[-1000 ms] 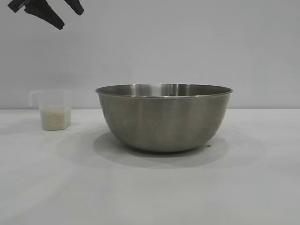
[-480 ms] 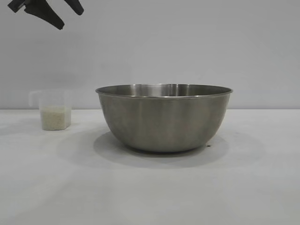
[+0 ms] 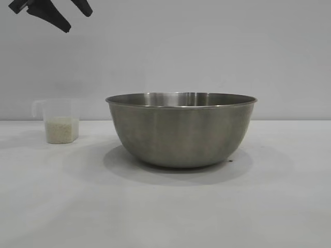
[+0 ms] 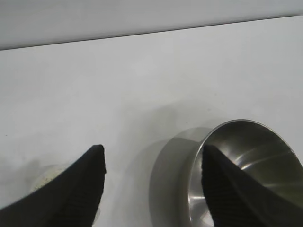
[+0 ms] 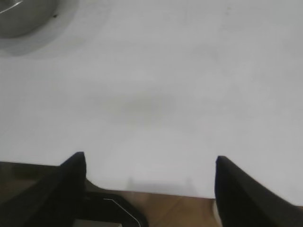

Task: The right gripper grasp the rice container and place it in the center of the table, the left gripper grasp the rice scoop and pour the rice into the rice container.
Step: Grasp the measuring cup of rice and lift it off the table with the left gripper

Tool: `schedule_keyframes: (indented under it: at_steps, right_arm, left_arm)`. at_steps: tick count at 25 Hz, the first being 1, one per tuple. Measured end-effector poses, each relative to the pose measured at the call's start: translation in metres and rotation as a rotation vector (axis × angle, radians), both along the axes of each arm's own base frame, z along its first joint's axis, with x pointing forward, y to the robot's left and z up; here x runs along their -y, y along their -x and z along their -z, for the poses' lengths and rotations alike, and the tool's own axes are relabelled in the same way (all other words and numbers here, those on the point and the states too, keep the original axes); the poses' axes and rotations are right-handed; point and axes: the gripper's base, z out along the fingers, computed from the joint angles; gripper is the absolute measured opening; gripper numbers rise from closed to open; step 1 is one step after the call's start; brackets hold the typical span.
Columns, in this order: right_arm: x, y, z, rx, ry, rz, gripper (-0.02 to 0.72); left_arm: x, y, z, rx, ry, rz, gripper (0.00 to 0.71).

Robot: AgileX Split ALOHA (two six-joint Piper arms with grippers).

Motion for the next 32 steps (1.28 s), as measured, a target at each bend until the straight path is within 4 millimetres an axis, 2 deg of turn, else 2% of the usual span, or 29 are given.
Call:
schedule_keyframes:
  at_steps: [7,15,32]
  right_arm:
    - [0.000,-0.005,-0.003,0.069,0.003,-0.006,0.489]
    - [-0.001,-0.003,0.008,0.000,0.003,-0.012,0.489]
    - [-0.002,-0.003,0.008,-0.002,-0.017,-0.004,0.489]
  left_arm:
    - [0.000,0.000,0.000,0.000,0.000,0.000,0.385]
    - [0.000,0.000,0.000,-0.001,0.000,0.000,0.385]
    - [0.000,0.000,0.000,-0.001,0.000,0.000,0.385]
